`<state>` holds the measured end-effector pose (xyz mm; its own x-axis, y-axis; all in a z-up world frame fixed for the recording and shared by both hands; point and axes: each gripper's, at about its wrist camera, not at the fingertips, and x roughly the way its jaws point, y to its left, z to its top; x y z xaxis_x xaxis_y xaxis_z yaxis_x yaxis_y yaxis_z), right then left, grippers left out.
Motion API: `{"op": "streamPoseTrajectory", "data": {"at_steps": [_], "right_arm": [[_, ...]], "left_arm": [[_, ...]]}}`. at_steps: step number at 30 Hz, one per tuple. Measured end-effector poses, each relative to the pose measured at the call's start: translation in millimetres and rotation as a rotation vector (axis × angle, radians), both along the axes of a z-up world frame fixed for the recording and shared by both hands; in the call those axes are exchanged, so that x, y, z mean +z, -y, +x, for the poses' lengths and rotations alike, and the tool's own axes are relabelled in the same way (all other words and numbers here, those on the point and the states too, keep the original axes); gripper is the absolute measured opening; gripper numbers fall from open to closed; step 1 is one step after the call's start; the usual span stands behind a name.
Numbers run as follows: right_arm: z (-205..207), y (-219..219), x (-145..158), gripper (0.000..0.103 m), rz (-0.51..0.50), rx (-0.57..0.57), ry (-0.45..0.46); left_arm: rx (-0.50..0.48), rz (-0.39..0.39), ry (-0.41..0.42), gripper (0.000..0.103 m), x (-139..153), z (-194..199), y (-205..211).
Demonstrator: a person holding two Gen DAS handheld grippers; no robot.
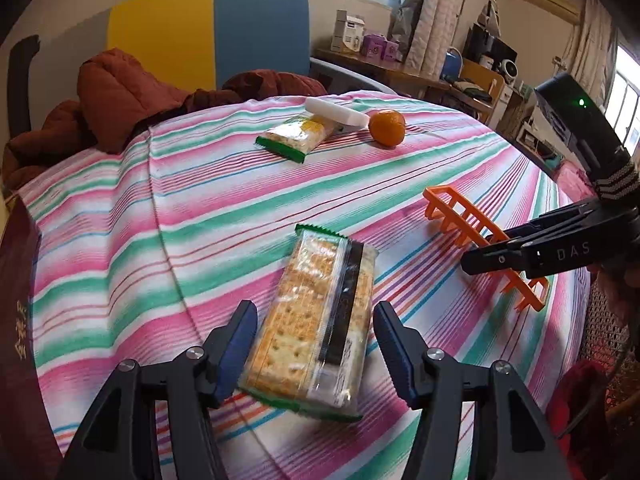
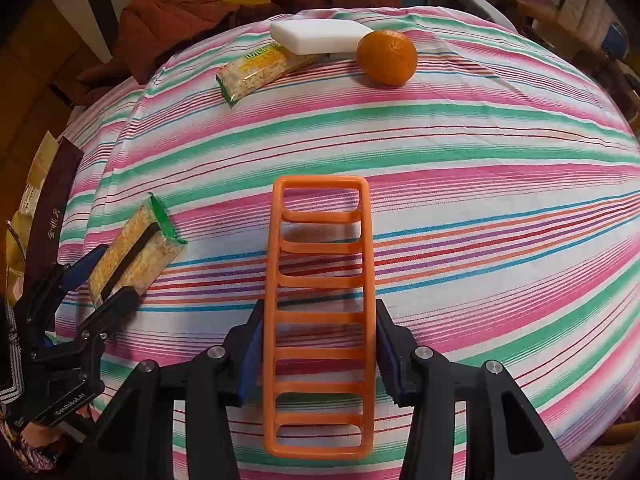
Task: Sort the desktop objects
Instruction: 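Grasp the cracker pack with the left tool while the right tool holds the rack, then carry the rack and cracker pack to the gold tray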
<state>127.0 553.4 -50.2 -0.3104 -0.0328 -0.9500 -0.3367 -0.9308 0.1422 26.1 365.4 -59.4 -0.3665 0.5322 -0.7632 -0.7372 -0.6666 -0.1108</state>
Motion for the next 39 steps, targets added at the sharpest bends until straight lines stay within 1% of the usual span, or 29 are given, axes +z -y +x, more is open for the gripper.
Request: {"op": "streamPoseTrajectory", "data": {"at_steps": [3, 5, 7, 9, 12, 16, 18, 19, 21, 23, 25, 26, 27, 29, 30, 32, 34, 35, 37, 39], "right_arm": [[5, -2, 2, 0.049, 0.004, 0.003, 0.003], [3, -2, 2, 0.049, 0.005, 0.004, 0.003], [3, -3, 2, 0.049, 0.012, 0.004, 0.003], [-5, 0, -2, 0.049, 0.019, 0.005, 0.004], [-7, -1, 0, 0.049, 0.028, -0.003, -0.003], [-5, -2, 4, 0.049, 0.020, -0.012, -0.024], [-6, 0, 5, 0.049, 0.003, -0.019, -0.046], [9, -4, 14, 0.049, -0.011, -0.022, -0.059], [14, 1, 20, 0.049, -0.043, -0.018, -0.090], [24, 5, 28, 0.049, -0.064, -0.016, -0.118], [25, 18, 31, 0.049, -0.104, -0.011, -0.147], [21, 27, 31, 0.049, -0.127, -0.008, -0.161], [6, 40, 25, 0.049, -0.150, -0.007, -0.175], [5, 61, 27, 0.049, -0.213, 0.003, -0.206], [0, 72, 28, 0.049, -0.241, 0.011, -0.221], [3, 95, 40, 0.049, -0.289, 0.050, -0.256], [-8, 123, 49, 0.049, -0.306, 0.095, -0.282], [-9, 137, 58, 0.049, -0.310, 0.128, -0.296], [-26, 170, 71, 0.049, -0.303, 0.203, -0.318], [-39, 205, 88, 0.049, -0.269, 0.292, -0.338]], "left_arm": [[-0.025, -0.049, -0.047, 0.061, -5, 3, -12], [-0.027, -0.066, -0.075, 0.061, -7, 6, -14], [-0.027, -0.054, -0.069, 0.058, -7, 5, -11], [-0.013, -0.038, -0.066, 0.049, -7, 4, -6], [-0.010, -0.007, -0.050, 0.049, -6, 3, 1], [-0.008, -0.002, -0.052, 0.049, -3, 11, 9], [-0.010, 0.029, -0.021, 0.049, -1, 17, 19], [-0.003, 0.036, -0.009, 0.049, 0, 20, 24], [0.003, 0.073, 0.029, 0.049, 5, 25, 39], [-0.001, 0.097, 0.022, 0.049, 14, 33, 52], [-0.018, 0.125, 0.005, 0.049, 25, 41, 66], [-0.020, 0.135, -0.007, 0.049, 32, 45, 74], [-0.017, 0.145, -0.016, 0.049, 37, 47, 81], [-0.006, 0.184, -0.028, 0.049, 51, 51, 101], [0.007, 0.196, -0.036, 0.049, 56, 51, 111], [0.047, 0.233, -0.056, 0.049, 68, 51, 137], [0.104, 0.258, -0.080, 0.049, 79, 48, 164], [0.143, 0.271, -0.094, 0.049, 84, 45, 180], [0.231, 0.295, -0.109, 0.049, 92, 36, 213], [0.340, 0.309, -0.109, 0.049, 96, 24, 248]]}}
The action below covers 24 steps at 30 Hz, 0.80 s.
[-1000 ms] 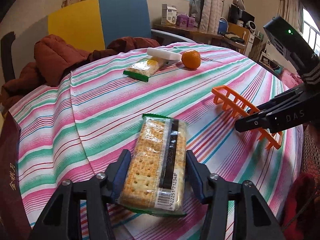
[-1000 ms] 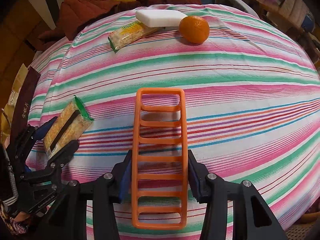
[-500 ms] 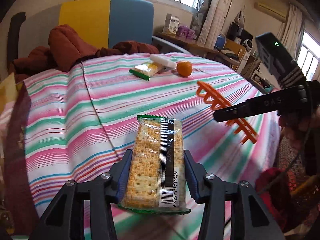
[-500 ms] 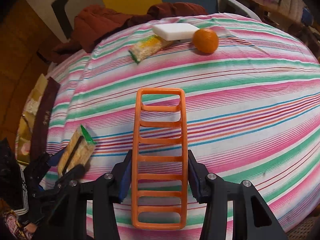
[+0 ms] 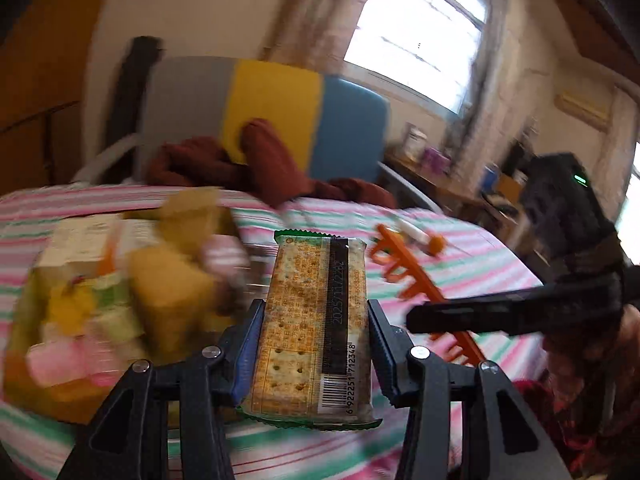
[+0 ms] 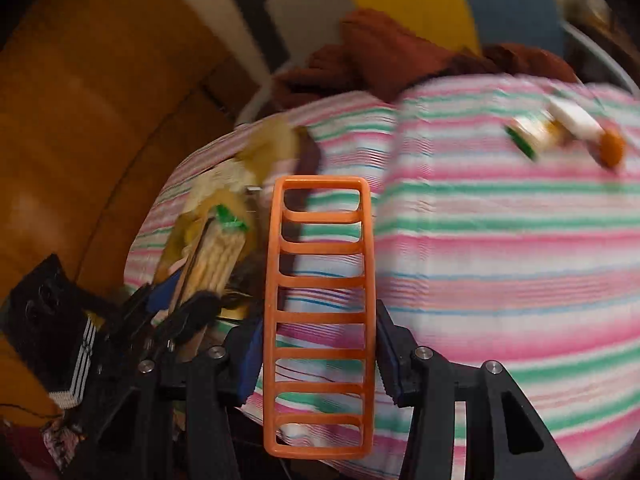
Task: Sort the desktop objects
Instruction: 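Carry the rack and cracker pack to the gold tray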
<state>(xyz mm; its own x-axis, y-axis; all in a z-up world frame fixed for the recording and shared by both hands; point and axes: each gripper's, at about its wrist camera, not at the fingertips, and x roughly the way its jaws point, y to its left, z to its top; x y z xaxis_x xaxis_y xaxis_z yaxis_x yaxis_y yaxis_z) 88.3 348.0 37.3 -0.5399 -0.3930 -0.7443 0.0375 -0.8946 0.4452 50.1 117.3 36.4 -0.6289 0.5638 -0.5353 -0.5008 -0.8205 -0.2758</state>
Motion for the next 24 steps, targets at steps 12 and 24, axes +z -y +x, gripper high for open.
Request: {"op": "streamPoseTrajectory", "data": {"at_steps": [12, 24], "right_arm": [[-73, 188, 17, 0.049, 0.490, 0.518, -0.170], [-86, 200, -4, 0.075, 0.447, 0.549, -0.194]], "left_arm": [[0.500, 0.068, 0.190, 0.049, -29, -71, 148], [0.582, 0.056, 0.217, 0.063, -44, -62, 168]]}}
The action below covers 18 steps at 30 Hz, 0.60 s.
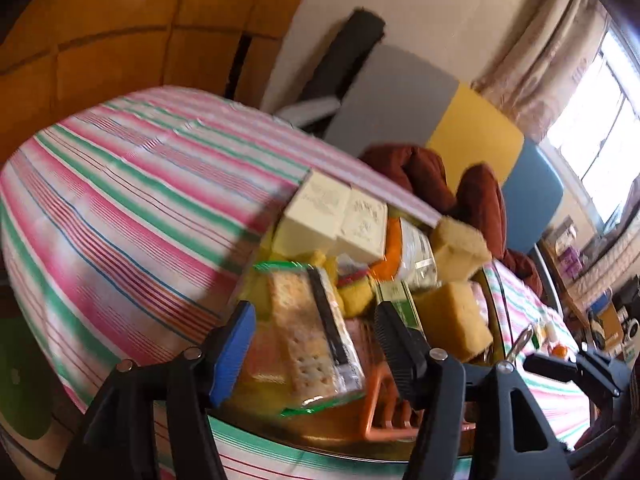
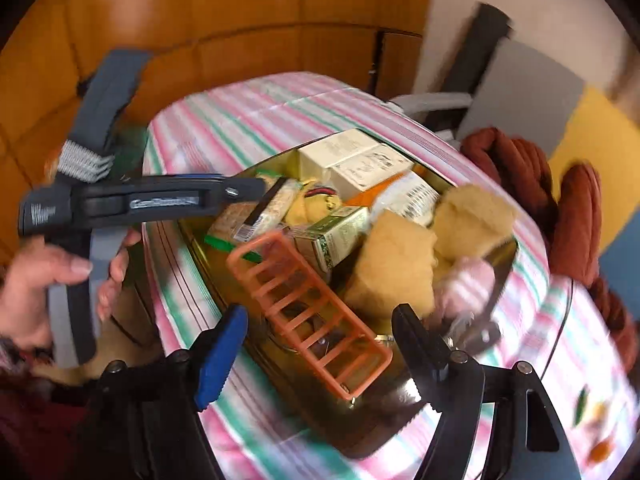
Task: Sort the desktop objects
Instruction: 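Carry the rack and cracker pack to the gold tray, then lower the rack and crackers into the gold tray and open both tools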
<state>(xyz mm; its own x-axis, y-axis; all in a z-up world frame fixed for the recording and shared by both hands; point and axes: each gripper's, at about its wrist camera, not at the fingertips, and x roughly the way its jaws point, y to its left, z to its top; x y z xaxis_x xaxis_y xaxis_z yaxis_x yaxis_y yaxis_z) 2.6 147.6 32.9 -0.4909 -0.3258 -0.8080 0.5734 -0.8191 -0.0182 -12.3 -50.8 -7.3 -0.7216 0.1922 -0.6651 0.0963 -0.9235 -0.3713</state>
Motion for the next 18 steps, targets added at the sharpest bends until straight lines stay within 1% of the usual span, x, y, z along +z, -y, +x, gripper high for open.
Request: {"op": "streamPoseTrajectory", "data": {"at_steps": [1, 3, 4, 5, 8, 12, 15, 18], "right_arm": [[1, -8, 1, 0.074, -0.023, -0.037, 0.004], [4, -15, -1, 0.066, -0.056, -0.082, 0.023], [5, -21, -3, 0.057, -0.072, -0.102, 0.037], [10, -23, -1, 0.052, -0.081, -0.121, 0.046], [15, -35, -2, 0.051, -0.131, -0.166, 0.055], [24, -53, -2, 0.052, -0.207, -0.212, 0.070], [30, -64, -1, 0.052, -0.216, -0.241, 0.050], [34, -80, -1, 0.052, -0.215, -0.278, 0.036]], "left_arm": [[0.019, 0.003, -0.012, 0.063, 0, 3, 4], [0.044, 0.005, -0.011, 0.063, 2, 3, 8], [0.051, 0.008, -0.009, 0.063, 1, 5, 9], [0.049, 0.012, -0.006, 0.063, 4, 4, 7], [0.024, 0.004, 0.004, 0.063, 5, 6, 1], [-0.021, -0.037, -0.002, 0.063, 10, 11, -18], [-0.075, -0.066, -0.015, 0.063, 16, 15, -38], [-0.137, -0.079, -0.035, 0.063, 22, 18, -60]]}}
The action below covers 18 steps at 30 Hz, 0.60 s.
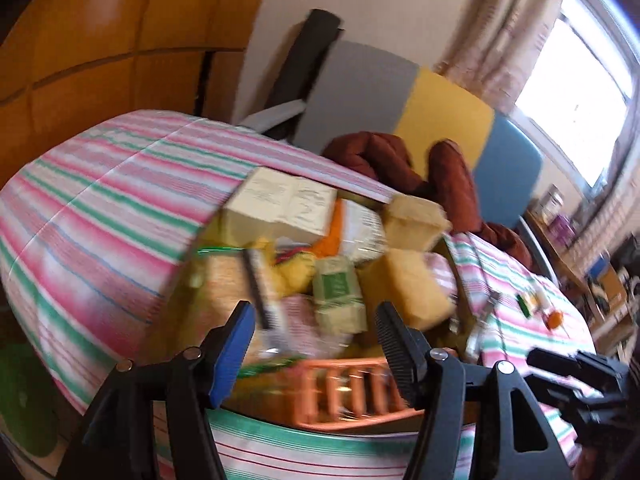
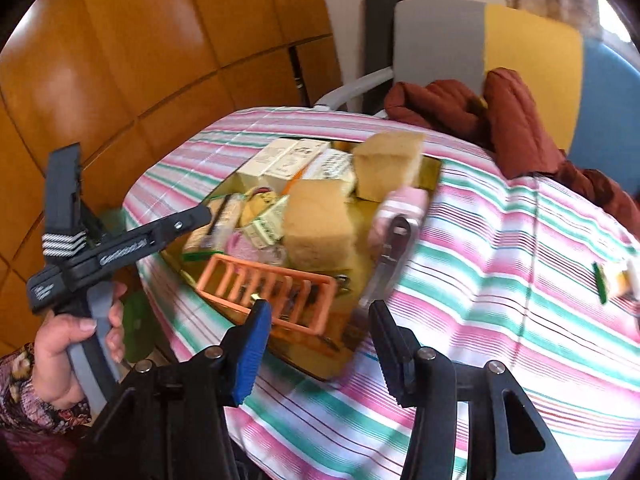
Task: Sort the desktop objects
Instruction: 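Lower the rack and crackers into the gold tray and open both tools, then move both tools back to the remaining items on the cloth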
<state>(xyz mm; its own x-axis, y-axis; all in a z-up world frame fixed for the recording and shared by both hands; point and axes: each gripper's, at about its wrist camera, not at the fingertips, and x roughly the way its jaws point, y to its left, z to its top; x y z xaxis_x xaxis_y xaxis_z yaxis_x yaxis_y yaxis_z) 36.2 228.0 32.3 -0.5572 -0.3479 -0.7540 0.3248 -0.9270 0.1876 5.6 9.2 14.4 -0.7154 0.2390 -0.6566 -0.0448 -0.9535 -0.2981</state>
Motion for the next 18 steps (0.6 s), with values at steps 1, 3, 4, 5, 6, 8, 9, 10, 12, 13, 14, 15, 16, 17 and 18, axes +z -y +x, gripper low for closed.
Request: {"op": "streamPoseTrajectory", "data": {"at_steps": [1, 3, 4, 5, 6, 8, 9, 10, 12, 13, 14, 15, 16, 17, 18], "right_arm": [[0, -7, -1, 0.052, -0.002, -0.024, 0.001], [-1, -21, -4, 0.052, -0.013, -0.070, 0.016], [-1, -28, -5, 0.052, -0.023, -0.092, 0.022], [1, -38, -5, 0.052, -0.037, -0.116, 0.026], [3, -44, -6, 0.052, -0.047, -0.132, 0.028], [5, -57, -9, 0.052, -0.049, -0.163, 0.028], [7, -63, -10, 0.052, -0.045, -0.175, 0.031], [8, -70, -12, 0.052, -0.039, -0.186, 0.035], [12, -84, -17, 0.053, -0.025, -0.213, 0.047], [13, -91, -19, 0.054, -0.021, -0.223, 0.056], [16, -99, -22, 0.054, -0.012, -0.235, 0.068], [17, -106, -24, 0.054, 0.001, -0.245, 0.078], [19, -113, -26, 0.054, 0.017, -0.254, 0.090], [21, -123, -28, 0.054, 0.038, -0.264, 0.103], [22, -131, -29, 0.054, 0.057, -0.274, 0.113]], "left_arm": [[-0.026, -0.005, -0.007, 0.063, 2, 2, -8], [-0.080, -0.025, -0.026, 0.063, 7, 6, -25], [-0.108, -0.039, -0.034, 0.063, 9, 9, -34], [-0.138, -0.051, -0.040, 0.063, 11, 11, -43], [-0.169, -0.058, -0.046, 0.063, 13, 12, -51], [-0.239, -0.064, -0.045, 0.063, 17, 15, -69], [-0.274, -0.060, -0.038, 0.063, 19, 17, -77], [-0.317, -0.051, -0.034, 0.063, 21, 19, -87], [-0.377, -0.050, -0.039, 0.063, 24, 23, -103], [-0.409, -0.057, -0.038, 0.063, 26, 26, -113], [-0.444, -0.070, -0.038, 0.063, 27, 28, -124], [-0.475, -0.084, -0.042, 0.063, 28, 32, -134], [-0.502, -0.099, -0.047, 0.063, 28, 34, -145], [-0.525, -0.109, -0.047, 0.063, 28, 36, -156], [-0.547, -0.115, -0.043, 0.063, 28, 37, -165]]}}
